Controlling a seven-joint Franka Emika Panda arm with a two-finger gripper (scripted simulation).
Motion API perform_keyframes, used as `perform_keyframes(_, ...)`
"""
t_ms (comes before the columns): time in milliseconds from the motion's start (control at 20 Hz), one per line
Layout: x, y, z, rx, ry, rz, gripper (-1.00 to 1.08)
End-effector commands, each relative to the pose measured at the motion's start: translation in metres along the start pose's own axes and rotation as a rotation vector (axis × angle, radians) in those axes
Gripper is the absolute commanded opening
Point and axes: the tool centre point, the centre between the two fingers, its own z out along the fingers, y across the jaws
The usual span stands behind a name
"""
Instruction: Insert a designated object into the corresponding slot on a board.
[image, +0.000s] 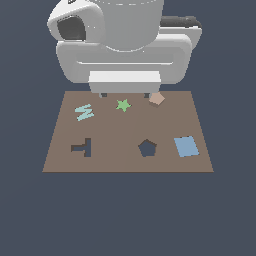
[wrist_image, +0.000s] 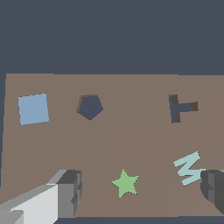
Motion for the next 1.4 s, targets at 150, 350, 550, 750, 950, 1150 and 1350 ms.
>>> perform_keyframes(150,-0.001,0.000,0.001,0.000,0.000,0.005,1.00)
perform_keyframes(350,-0.006,-0.002,0.005,0.000,-0.002,0.029,1.00)
perform_keyframes(550,-0.015,-0.005,0.013,-0.001,-0.005,0.072,1.00)
perform_keyframes(750,-0.027,-0.011,0.024,-0.001,-0.009,0.132,1.00)
perform_keyframes(950,-0.042,-0.018,0.038,-0.002,-0.014,0.210,1.00)
perform_keyframes(1150,-0.059,-0.030,0.054,-0.003,-0.020,0.303,1.00)
perform_keyframes(1350,-0.078,-0.044,0.073,-0.005,-0.027,0.411,1.00)
